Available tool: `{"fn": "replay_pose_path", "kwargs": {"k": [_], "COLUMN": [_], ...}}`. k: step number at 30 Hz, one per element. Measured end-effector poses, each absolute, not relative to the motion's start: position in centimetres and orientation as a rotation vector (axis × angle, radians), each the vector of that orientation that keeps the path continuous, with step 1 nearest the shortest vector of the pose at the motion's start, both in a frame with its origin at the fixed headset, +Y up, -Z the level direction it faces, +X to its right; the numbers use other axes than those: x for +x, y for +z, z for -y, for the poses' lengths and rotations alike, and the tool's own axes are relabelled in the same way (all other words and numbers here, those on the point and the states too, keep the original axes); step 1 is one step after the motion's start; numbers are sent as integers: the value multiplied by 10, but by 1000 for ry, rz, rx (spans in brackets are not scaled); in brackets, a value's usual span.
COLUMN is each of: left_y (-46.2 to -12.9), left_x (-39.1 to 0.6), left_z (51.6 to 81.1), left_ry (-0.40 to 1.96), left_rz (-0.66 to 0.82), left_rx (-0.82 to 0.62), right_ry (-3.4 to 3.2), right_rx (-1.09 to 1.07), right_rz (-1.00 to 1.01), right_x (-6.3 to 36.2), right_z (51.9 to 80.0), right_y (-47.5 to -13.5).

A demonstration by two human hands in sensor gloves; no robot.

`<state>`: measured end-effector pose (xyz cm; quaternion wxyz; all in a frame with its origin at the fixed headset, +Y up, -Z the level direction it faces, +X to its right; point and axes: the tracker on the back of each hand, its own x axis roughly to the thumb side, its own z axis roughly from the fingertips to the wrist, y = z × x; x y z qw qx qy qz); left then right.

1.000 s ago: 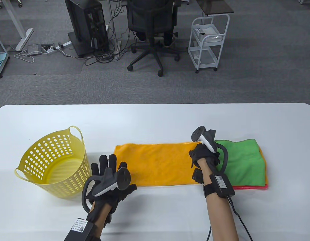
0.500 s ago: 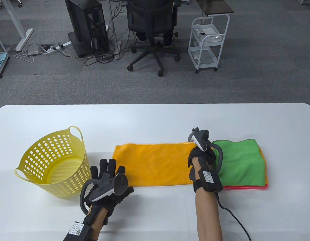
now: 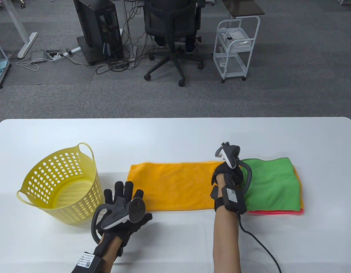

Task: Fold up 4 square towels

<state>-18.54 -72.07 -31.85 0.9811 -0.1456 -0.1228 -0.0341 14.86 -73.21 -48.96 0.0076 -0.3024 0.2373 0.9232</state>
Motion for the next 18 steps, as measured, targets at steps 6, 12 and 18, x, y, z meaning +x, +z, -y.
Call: {"fn": "replay_pose_path", "kwargs": {"k": [6, 12, 18], "left_y": [-315, -314, -313], "left_x": [-186, -189, -190], "left_z": [718, 717, 715], "left_ry": [-71, -49, -51], "left_rz": [248, 241, 233], "left_rx": [-278, -265, -267], "right_ry": [3011, 2911, 2757], "right_rx": [-895, -751, -564], "right_rz": [-708, -704, -668], "right_x": [136, 137, 144], "right_z": [719, 688, 680], "right_y": [-482, -470, -463]}}
